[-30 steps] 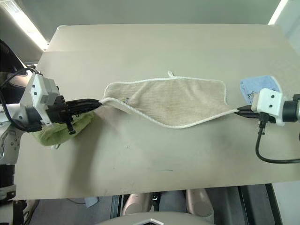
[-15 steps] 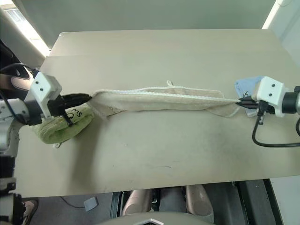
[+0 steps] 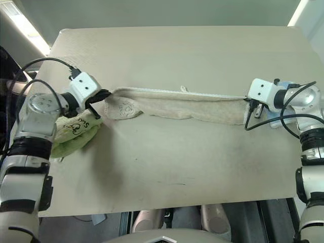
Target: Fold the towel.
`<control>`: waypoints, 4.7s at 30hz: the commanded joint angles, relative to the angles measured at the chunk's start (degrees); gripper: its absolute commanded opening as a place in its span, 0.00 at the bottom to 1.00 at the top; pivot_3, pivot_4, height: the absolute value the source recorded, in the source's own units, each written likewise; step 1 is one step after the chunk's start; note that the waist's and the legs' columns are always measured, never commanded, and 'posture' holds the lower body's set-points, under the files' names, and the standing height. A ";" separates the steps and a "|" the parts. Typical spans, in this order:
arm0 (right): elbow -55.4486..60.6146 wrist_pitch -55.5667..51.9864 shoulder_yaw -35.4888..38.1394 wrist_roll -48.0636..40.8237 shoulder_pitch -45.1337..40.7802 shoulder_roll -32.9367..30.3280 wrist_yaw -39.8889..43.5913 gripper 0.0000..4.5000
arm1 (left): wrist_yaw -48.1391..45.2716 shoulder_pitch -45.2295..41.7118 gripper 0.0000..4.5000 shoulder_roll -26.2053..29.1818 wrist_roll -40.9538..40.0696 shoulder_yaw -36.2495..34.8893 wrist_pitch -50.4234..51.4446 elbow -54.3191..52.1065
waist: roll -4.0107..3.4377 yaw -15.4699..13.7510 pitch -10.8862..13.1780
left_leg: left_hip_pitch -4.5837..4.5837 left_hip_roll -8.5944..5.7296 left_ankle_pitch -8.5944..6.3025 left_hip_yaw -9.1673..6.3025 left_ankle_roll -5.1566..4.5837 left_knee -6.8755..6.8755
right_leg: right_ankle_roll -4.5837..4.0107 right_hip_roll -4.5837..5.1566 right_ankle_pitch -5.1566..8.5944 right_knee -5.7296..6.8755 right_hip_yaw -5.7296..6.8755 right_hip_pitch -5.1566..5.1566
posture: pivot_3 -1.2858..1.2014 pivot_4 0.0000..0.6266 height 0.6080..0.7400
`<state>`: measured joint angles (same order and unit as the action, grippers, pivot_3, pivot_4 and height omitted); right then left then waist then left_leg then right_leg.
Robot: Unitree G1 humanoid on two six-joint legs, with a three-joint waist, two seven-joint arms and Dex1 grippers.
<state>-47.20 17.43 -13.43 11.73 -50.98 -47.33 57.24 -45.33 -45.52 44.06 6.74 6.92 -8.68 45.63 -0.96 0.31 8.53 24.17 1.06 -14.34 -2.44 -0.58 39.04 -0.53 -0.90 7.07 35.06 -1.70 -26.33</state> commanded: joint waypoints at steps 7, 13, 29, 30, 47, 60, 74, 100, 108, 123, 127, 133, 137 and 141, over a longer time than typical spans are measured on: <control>-4.45 2.93 1.18 1.26 -2.59 -0.17 -1.81 0.21 | -1.78 -1.91 0.23 -0.19 -0.10 -1.19 -3.42 3.78 | 0.00 0.01 0.00 | 0.00 0.00 -0.01 0.00 -0.02 0.00 | -0.06 0.00 -0.06 0.06 0.02 0.00 | 0.52 0.24 0.97; -3.76 3.77 2.00 1.35 -2.06 -1.32 -3.29 0.67 | 0.46 -2.20 0.70 -0.08 0.02 -2.36 -3.16 4.40 | 0.00 0.00 0.00 | -0.01 0.00 0.03 0.01 -0.07 0.08 | -0.07 0.00 -0.21 0.05 0.02 0.03 | 0.52 0.24 0.97; 40.67 -56.34 26.41 -31.99 19.68 1.75 -6.77 0.98 | -5.28 1.61 1.00 -0.25 -13.76 -11.86 1.90 -14.98 | 0.02 -0.20 -0.01 | -0.02 0.00 0.14 0.08 -0.02 0.07 | -0.03 -0.01 -0.06 -0.06 0.05 0.20 | 0.52 0.24 0.97; 44.34 -63.54 28.64 -35.39 21.51 3.01 -8.66 0.98 | -7.25 2.76 1.00 -0.22 -14.97 -11.84 2.31 -17.20 | 0.02 -0.19 -0.01 | -0.01 -0.01 0.14 0.12 -0.01 0.08 | -0.03 -0.01 0.00 -0.08 0.03 0.19 | 0.52 0.24 0.97; 63.17 -109.93 61.40 -60.42 23.47 34.78 -48.08 0.98 | -24.40 15.02 1.00 -0.23 -22.28 -6.95 7.61 -37.05 | 0.07 0.09 -0.04 | -0.15 -0.06 0.36 0.06 -0.17 0.27 | -0.41 -0.07 0.11 0.15 -0.08 0.27 | 0.52 0.24 0.97; 55.44 -109.81 74.47 -70.63 16.12 43.91 -79.86 0.98 | -24.98 17.92 1.00 -2.40 -22.20 -4.18 11.47 -41.99 | 0.08 -0.12 -0.05 | -0.12 -0.13 0.29 0.05 -0.13 0.20 | -0.38 -0.01 0.15 0.20 -0.12 0.16 | 0.52 0.24 0.97; 49.46 -96.37 74.80 -67.49 12.96 44.20 -85.46 0.71 | -22.77 19.63 1.00 -3.17 -21.85 -4.10 12.48 -44.97 | 0.11 -0.39 -0.07 | -0.12 -0.20 0.28 0.00 -0.14 0.26 | -0.29 0.04 0.12 0.17 -0.14 0.21 | 0.52 0.24 0.97; 60.92 -75.96 17.70 -50.28 18.67 3.64 -38.64 0.02 | -20.62 20.98 1.00 -5.44 -20.82 -2.75 12.65 -45.70 | 0.06 -0.44 -0.04 | 0.08 -0.21 0.25 0.03 -0.14 0.13 | 0.66 0.06 0.19 0.11 -0.11 0.00 | 0.52 0.24 0.97; 54.32 -63.41 -3.29 -35.54 10.67 9.86 -26.73 0.02 | -18.26 22.29 1.00 -6.99 -20.92 -2.31 13.88 -48.38 | 0.06 -0.16 -0.04 | 0.08 -0.20 0.26 0.02 -0.16 0.20 | 0.21 0.06 -0.14 0.05 -0.11 0.02 | 0.52 0.24 0.97; 53.87 -60.97 2.92 -33.23 13.15 14.59 -21.72 0.60 | -11.49 29.59 1.00 -8.19 -27.06 -7.11 21.92 -57.30 | 0.06 -0.30 -0.04 | 0.13 -0.18 0.32 0.01 -0.13 0.21 | -0.22 0.10 -0.01 0.01 -0.03 0.03 | 0.52 0.24 0.97; 59.36 -63.57 8.71 -38.32 15.22 14.23 -19.55 0.60 | -7.28 31.37 1.00 -10.28 -33.03 -10.42 28.28 -61.30 | 0.06 -0.24 -0.04 | 0.13 -0.18 0.34 0.06 -0.11 0.21 | -0.24 0.09 0.02 -0.02 -0.04 0.06 | 0.52 0.24 0.97; 45.81 -58.11 12.43 -33.24 12.15 17.88 -25.75 0.39 | 5.33 34.67 1.00 -19.20 -45.90 -15.83 41.20 -64.86 | 0.08 -0.08 -0.05 | -0.38 -0.19 0.36 0.06 -0.09 0.20 | -0.24 0.11 0.09 -0.09 -0.07 0.61 | 0.52 0.24 0.97; 35.59 -49.37 10.54 -28.75 9.89 21.31 -25.75 0.07 | 15.00 35.26 1.00 -24.48 -49.01 -16.11 47.85 -66.00 | 0.06 -0.06 -0.04 | -0.55 -0.18 0.39 0.06 -0.13 0.19 | -0.20 0.09 0.07 -0.06 -0.09 0.72 | 0.52 0.24 0.97; 25.00 -42.72 8.34 -24.25 8.62 23.71 -24.13 0.00 | 27.73 35.87 1.00 -31.86 -56.27 -20.41 53.69 -67.25 | 0.07 -0.08 -0.04 | -0.57 -0.18 0.40 0.08 -0.10 0.13 | -0.16 0.10 -0.01 -0.06 -0.09 0.71 | 0.52 0.24 0.97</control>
<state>-20.46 -28.42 -4.41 -14.10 -41.55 -23.61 31.76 -22.18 -9.82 12.93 -46.30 -10.57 43.22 -18.62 -0.89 0.23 8.49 23.61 0.88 -13.94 -2.37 -0.68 39.17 -0.69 -0.80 7.06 34.99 -1.77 -25.61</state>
